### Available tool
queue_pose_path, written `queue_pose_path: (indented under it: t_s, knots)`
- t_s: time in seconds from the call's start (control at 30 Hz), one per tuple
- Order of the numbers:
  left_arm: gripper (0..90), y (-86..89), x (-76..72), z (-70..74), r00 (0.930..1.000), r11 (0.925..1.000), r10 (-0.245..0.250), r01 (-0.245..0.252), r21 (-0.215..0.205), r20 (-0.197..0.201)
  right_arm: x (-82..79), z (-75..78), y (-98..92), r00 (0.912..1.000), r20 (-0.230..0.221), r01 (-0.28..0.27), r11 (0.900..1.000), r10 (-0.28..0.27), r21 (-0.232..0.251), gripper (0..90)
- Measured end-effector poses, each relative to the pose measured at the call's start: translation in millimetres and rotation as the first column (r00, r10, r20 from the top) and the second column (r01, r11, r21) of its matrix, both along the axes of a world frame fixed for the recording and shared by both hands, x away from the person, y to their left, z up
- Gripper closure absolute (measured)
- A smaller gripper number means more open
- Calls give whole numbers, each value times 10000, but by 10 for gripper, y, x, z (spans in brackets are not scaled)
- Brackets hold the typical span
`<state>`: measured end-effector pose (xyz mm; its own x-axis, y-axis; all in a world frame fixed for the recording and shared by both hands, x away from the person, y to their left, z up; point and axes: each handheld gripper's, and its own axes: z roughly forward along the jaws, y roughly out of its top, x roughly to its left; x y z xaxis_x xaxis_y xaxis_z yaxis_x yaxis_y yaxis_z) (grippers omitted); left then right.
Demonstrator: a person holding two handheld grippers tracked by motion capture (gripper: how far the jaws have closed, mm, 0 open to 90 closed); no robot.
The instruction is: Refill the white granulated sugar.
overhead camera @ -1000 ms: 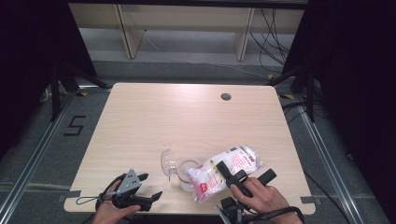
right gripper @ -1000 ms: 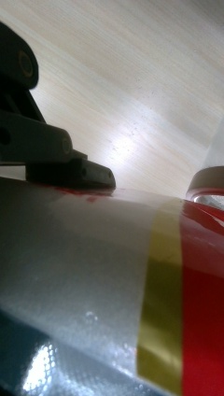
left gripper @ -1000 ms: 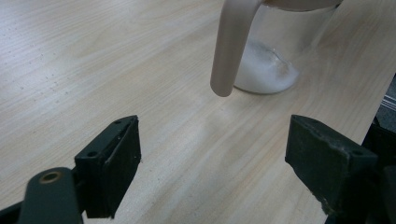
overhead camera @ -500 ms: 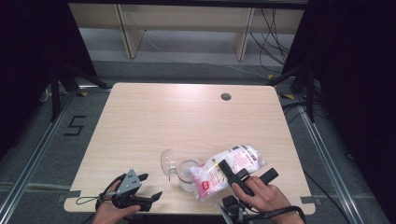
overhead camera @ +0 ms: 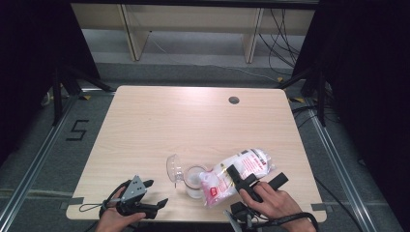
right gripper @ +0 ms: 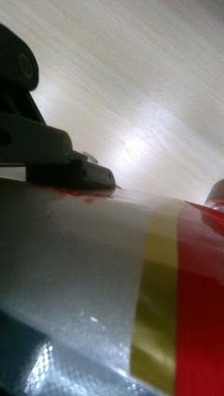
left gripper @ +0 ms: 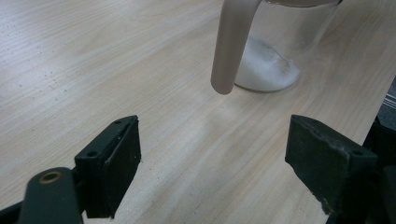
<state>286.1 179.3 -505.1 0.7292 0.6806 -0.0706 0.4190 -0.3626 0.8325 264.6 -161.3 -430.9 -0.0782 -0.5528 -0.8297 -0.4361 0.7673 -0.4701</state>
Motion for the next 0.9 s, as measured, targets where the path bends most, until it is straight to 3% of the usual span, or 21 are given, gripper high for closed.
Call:
queue_pose_path:
  t_s: [0.27,0.9]
  knots:
    - [179,-9,-10,3,10000,9999,38,-38,-143,2,9,12,13,9999,97,-26,10000,27,-69,624]
    - [179,0,-7,11,10000,10000,-77,77,-51,-29,2,56,51,9996,279,75,9987,-62,-497,626]
